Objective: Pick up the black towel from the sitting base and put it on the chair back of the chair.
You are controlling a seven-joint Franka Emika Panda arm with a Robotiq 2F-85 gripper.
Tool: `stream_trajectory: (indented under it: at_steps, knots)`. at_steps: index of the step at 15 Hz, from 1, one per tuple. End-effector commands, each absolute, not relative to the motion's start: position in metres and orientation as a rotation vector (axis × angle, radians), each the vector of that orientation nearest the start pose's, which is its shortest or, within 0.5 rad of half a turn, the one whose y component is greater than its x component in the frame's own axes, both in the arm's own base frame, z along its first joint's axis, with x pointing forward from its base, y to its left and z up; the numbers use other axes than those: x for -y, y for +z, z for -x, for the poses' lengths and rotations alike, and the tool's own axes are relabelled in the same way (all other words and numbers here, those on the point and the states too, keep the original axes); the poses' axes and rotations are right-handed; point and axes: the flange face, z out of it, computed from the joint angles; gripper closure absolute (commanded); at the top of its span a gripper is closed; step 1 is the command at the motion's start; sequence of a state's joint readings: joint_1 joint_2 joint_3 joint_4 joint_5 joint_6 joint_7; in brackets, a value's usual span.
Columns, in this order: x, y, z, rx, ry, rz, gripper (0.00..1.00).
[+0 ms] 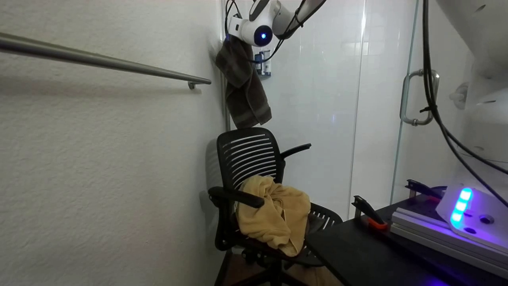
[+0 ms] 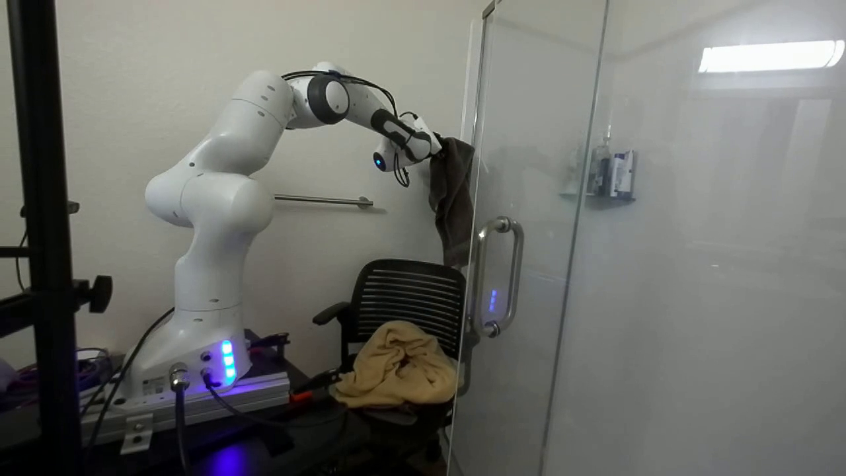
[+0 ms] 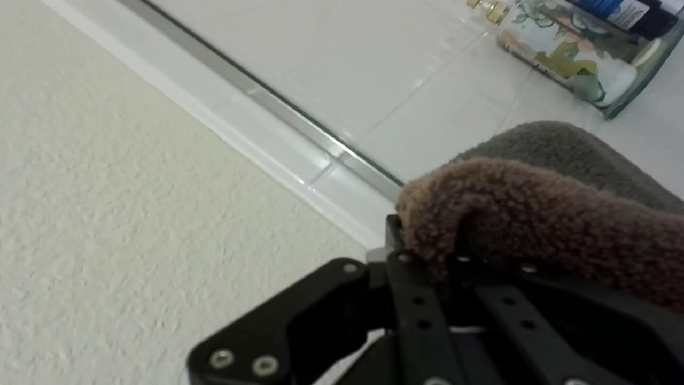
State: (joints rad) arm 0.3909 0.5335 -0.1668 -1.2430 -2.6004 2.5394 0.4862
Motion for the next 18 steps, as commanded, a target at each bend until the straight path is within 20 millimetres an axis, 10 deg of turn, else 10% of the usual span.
stream_trajectory:
  at_steps: [1, 9, 18]
  knots:
    - [-0.227, 0.498, -0.749, -1.191, 0.808, -0.556, 0.98]
    - [-0.167, 0.334, -0.753, -1.409, 0.746, -0.91, 0.98]
    - [-0.159, 0.262, -0.71, -1.492, 0.448, -1.434, 0.99]
